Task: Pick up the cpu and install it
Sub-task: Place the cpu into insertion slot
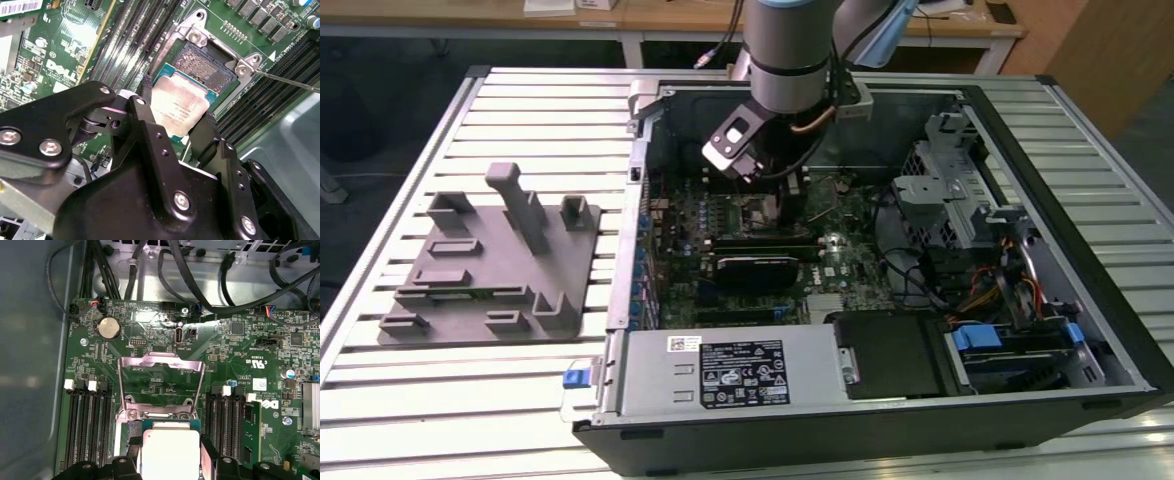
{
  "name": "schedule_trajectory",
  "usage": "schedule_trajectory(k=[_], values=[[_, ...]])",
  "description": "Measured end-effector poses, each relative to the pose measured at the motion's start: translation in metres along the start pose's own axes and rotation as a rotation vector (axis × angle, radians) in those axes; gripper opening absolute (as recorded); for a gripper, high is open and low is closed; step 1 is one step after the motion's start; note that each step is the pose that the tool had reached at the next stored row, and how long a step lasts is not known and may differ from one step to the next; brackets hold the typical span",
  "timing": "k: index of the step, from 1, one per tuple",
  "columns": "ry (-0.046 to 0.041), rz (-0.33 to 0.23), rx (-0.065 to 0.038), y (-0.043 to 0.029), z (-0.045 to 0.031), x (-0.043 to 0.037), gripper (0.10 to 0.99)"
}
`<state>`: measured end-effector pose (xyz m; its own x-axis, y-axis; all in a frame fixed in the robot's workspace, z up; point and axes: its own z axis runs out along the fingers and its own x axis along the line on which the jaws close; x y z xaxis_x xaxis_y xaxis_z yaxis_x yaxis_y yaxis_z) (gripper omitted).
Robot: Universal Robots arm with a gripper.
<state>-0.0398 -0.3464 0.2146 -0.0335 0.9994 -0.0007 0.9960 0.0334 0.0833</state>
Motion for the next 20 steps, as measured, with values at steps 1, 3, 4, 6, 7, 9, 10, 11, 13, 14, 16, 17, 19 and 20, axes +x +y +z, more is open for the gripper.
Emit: schedule_trajectory(k=[1, 3, 4, 6, 7, 9, 10, 11, 13, 14, 16, 17, 19, 20], values=[[0.0000, 0.000, 0.000, 0.0000, 0.0002, 0.0005, 0.545], [-0.0002, 0.000, 0.000, 0.0000, 0.0003, 0.0005, 0.545], [-0.0004, 0.000, 0.000, 0.0000, 0.0002, 0.0005, 0.545], [-0.0008, 0.000, 0.002, 0.0000, 0.0003, 0.0006, 0.545], [-0.0002, 0.000, 0.014, 0.0001, 0.0005, 0.0007, 0.545], [0.0009, 0.000, 0.049, 0.0007, 0.0007, 0.0006, 0.545], [0.0010, 0.000, 0.056, 0.0007, 0.0007, 0.0006, 0.545], [0.0009, 0.000, 0.056, 0.0007, 0.0007, 0.0005, 0.545], [0.0009, 0.000, 0.057, 0.0007, 0.0007, 0.0005, 0.545], [0.0010, 0.000, 0.057, 0.0008, 0.0007, 0.0005, 0.545], [0.0028, 0.000, 0.057, 0.0008, 0.0010, 0.0007, 0.545], [0.0051, 0.000, 0.057, 0.0008, 0.0011, 0.0008, 0.545], [0.0067, 0.000, 0.056, 0.0007, 0.0017, 0.0010, 0.545], [0.0065, 0.000, 0.057, 0.0007, 0.0021, 0.0011, 0.545]])
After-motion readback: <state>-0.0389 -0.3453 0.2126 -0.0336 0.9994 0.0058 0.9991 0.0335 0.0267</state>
